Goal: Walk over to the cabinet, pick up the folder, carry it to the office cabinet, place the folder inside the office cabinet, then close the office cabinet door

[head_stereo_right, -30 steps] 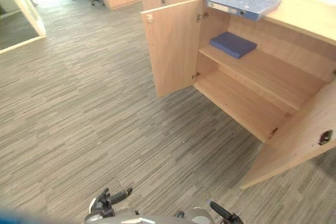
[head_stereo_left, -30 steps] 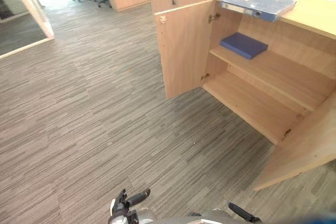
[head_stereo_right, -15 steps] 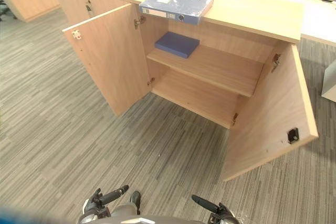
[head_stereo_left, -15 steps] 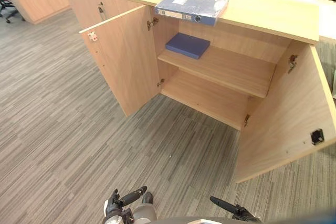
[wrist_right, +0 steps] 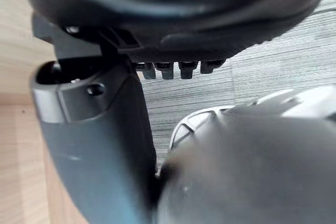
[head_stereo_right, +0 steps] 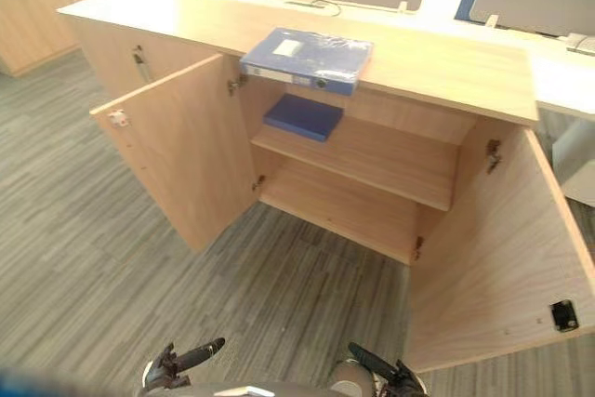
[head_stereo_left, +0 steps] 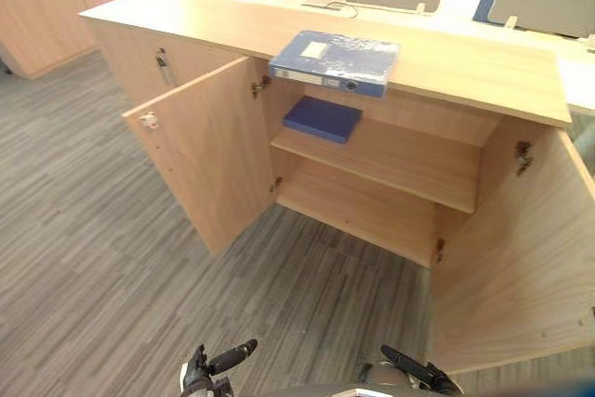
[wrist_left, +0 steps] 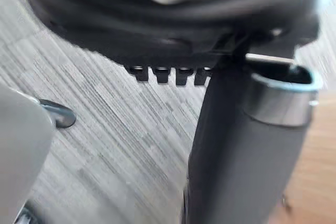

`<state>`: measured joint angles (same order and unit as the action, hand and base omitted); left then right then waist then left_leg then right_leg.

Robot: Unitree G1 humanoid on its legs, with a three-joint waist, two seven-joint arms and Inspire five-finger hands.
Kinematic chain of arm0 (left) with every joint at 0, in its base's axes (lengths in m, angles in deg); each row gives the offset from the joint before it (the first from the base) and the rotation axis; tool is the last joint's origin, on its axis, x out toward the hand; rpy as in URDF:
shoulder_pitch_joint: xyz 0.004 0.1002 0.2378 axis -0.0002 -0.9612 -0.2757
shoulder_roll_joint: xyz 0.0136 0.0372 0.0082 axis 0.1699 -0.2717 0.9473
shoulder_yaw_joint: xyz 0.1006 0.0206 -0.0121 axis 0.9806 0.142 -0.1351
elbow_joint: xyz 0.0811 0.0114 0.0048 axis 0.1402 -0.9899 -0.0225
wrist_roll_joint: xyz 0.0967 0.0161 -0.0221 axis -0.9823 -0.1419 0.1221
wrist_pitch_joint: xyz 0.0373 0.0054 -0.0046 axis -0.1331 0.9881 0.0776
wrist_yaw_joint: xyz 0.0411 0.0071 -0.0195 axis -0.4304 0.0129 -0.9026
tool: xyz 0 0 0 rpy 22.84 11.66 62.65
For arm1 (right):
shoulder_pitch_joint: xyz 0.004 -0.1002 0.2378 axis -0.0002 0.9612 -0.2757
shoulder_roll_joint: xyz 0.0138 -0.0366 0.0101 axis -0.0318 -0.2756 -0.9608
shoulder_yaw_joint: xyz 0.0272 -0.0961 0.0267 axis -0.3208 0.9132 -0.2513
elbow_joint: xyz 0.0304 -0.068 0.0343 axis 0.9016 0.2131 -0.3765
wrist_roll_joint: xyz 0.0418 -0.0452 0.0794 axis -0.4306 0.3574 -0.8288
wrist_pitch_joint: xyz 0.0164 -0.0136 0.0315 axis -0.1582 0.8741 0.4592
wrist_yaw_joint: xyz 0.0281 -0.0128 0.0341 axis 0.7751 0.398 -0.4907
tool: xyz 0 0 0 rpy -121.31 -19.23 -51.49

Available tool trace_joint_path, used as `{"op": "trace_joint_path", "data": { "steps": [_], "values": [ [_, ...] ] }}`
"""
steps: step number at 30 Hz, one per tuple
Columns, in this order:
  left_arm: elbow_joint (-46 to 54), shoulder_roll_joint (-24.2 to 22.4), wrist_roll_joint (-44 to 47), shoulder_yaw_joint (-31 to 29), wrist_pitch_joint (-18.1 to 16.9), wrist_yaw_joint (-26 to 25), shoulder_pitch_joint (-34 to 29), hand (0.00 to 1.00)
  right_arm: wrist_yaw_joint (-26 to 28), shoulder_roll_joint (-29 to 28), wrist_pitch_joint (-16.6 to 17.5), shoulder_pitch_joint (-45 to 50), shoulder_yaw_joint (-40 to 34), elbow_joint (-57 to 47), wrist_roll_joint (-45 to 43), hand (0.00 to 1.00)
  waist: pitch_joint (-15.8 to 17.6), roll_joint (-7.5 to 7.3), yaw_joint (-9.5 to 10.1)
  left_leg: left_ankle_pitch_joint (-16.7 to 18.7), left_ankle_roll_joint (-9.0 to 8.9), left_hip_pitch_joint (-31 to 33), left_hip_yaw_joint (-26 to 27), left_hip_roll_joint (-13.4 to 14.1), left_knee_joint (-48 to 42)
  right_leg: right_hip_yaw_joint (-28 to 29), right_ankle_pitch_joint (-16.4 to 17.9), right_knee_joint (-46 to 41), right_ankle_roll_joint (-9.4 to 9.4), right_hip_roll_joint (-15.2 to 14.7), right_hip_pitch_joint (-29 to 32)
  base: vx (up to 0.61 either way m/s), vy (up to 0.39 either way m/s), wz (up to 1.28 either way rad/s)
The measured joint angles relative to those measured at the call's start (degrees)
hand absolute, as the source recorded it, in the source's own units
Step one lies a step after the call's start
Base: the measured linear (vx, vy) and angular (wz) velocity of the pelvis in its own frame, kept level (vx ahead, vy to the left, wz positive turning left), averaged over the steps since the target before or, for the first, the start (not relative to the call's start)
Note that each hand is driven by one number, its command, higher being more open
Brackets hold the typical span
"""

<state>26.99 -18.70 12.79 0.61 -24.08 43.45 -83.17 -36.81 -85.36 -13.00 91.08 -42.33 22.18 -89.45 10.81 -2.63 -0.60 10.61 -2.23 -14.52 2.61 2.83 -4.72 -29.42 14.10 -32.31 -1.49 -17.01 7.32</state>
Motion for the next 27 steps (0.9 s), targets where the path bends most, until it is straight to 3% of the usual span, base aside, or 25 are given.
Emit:
{"op": "trace_joint_path", "data": {
  "steps": [2,3,5,9,10,11,12,13,14,16,18,20,22,23,24,26,27],
  "values": [
    [1.25,-1.19,-1.36,0.16,-0.02,0.42,-0.26,1.00,-0.35,0.23,-0.06,0.21,0.56,-0.30,0.07,1.00,0.16,-0.08,0.07,-0.25,0.15,-0.45,0.24,-0.37,0.24,0.32,1.08,-1.63,-0.81,0.21,0.07,0.06,-0.154,0.03],
    [1.47,-1.34,-1.40,0.04,-0.26,0.68,-0.29,1.00,-0.35,0.18,-0.03,0.22,0.65,-0.27,0.10,1.00,-0.46,0.04,0.17,0.00,-0.23,-0.55,-0.14,-0.34,1.14,0.79,3.44,-2.69,0.95,0.55,0.77,0.01,-0.086,0.16],
    [1.42,-2.04,-1.51,-0.58,-0.18,0.85,-0.29,1.00,-0.35,0.51,-0.12,0.31,0.65,-0.47,0.09,1.00,-0.74,0.63,0.13,0.94,-0.74,-0.58,-0.17,0.66,2.29,-0.06,4.31,-2.33,0.68,1.36,0.89,0.01,-0.058,0.15],
    [1.50,-2.72,-2.44,-1.59,0.25,1.07,-2.09,1.00,-0.35,0.42,0.02,2.54,0.47,-1.18,-0.08,1.00,-2.39,2.49,-0.42,4.24,-0.34,0.37,-2.48,4.54,-0.46,-3.41,5.59,2.01,0.40,5.39,-3.07,0.05,-0.066,0.33],
    [2.07,-2.36,-2.56,-1.60,0.29,1.33,-2.28,1.00,-0.39,0.03,0.03,3.37,0.27,-1.11,-0.26,1.00,-3.02,2.09,-0.38,5.08,-2.21,4.17,-2.52,5.32,-9.00,-4.62,5.51,4.77,0.35,6.61,-4.68,0.18,-0.092,0.67],
    [2.58,-1.84,-2.56,-1.63,0.28,1.40,-2.23,1.00,-0.40,-0.37,-0.01,4.31,0.26,-1.09,-0.32,1.00,-3.47,1.73,-0.70,5.84,-5.26,11.40,-2.13,6.45,-22.94,-6.06,4.64,7.54,0.54,7.75,-6.76,0.25,-0.095,0.62],
    [2.97,-1.84,-2.20,-2.34,0.33,1.38,-2.29,1.00,-0.38,-0.37,-0.12,4.69,0.25,-0.92,-0.41,1.00,-3.49,1.88,-0.47,4.91,-8.12,15.02,-1.86,7.79,-31.49,-6.74,4.02,8.95,1.00,8.72,-8.60,0.23,-0.064,0.39],
    [3.15,-1.83,-1.96,-2.70,0.32,1.19,-2.35,1.00,-0.35,-0.19,-0.20,4.70,0.15,-0.52,-0.63,1.00,-3.51,2.09,-0.27,3.75,-9.58,16.73,-1.60,8.62,-35.87,-6.83,3.82,9.57,1.05,9.27,-9.82,0.26,0.000,0.02],
    [3.15,-1.70,-1.67,-3.37,0.33,1.15,-2.38,1.00,-0.36,0.18,-0.27,4.47,0.63,0.27,-0.66,1.00,-3.58,2.20,-0.11,0.36,-10.87,18.65,-0.13,10.40,-43.25,-6.52,3.78,11.12,1.08,9.94,-12.36,0.31,0.051,-0.19],
    [3.36,-1.36,-1.04,-3.65,0.24,1.20,-2.32,1.00,-0.30,0.66,-0.44,4.00,1.09,0.83,-0.62,1.00,-3.42,1.95,0.30,1.99,-8.05,21.57,4.68,13.08,-49.94,-4.59,2.80,14.66,0.48,10.70,-15.99,0.33,0.094,-0.44],
    [3.46,-0.89,0.82,-3.50,0.13,0.99,-2.09,1.00,-0.46,1.10,-0.56,0.31,1.67,2.99,-0.64,1.00,-3.14,1.33,0.76,6.59,-4.72,25.20,7.67,12.55,-45.45,0.71,0.38,18.85,-0.67,9.70,-18.04,0.31,0.199,-0.96],
    [3.45,-0.39,2.18,-3.27,-0.22,0.75,-1.70,1.00,-0.45,0.89,-0.49,-2.08,4.08,3.54,-0.65,1.00,-2.68,0.52,1.47,6.65,-4.38,26.69,4.40,11.06,-34.38,4.59,-0.60,19.90,-2.33,7.66,-18.67,0.27,0.309,-1.21],
    [3.23,-0.38,2.79,-3.22,-0.27,0.58,-1.44,1.00,-0.42,0.74,-0.24,-2.84,5.53,3.59,-0.58,1.00,-2.67,0.52,2.22,2.78,-3.72,26.46,-2.76,10.18,-20.72,7.95,-1.19,21.48,-4.60,6.43,-19.91,0.30,0.414,-1.10],
    [2.47,-0.71,3.60,-3.15,-0.29,0.61,-1.36,1.00,-0.44,1.04,-0.06,-2.58,6.46,3.65,-0.55,1.00,-3.04,1.38,2.37,-5.30,-4.29,26.36,-7.80,10.02,-14.77,9.72,-0.99,22.78,-7.58,6.39,-21.02,0.35,0.519,-0.66],
    [1.83,-0.64,4.13,-3.17,-0.19,0.68,-1.11,1.00,-0.45,0.54,-0.02,-2.15,7.24,3.87,-0.45,1.00,-3.45,1.39,2.36,-7.21,-8.66,26.47,-8.07,8.83,-16.07,11.04,-0.99,23.82,-8.89,5.27,-21.93,0.41,0.565,-0.41],
    [1.40,1.99,4.27,-2.18,-0.65,0.54,-0.22,1.00,-0.20,-1.46,-0.43,-2.15,7.38,4.78,-0.40,1.00,-4.13,-2.35,1.64,-5.74,-6.82,27.15,-6.87,5.12,-16.87,12.57,-2.99,25.04,-7.57,2.96,-21.05,0.34,0.376,0.00],
    [0.76,2.43,4.24,-1.97,-0.50,0.59,-0.01,1.00,-0.07,-1.47,-0.45,-2.31,7.33,5.11,-0.38,1.00,-4.27,-2.53,1.70,-5.12,-6.24,27.20,-6.19,4.48,-17.23,12.61,-4.71,24.97,-8.27,2.04,-20.78,0.26,0.268,-0.06]
  ]
}}
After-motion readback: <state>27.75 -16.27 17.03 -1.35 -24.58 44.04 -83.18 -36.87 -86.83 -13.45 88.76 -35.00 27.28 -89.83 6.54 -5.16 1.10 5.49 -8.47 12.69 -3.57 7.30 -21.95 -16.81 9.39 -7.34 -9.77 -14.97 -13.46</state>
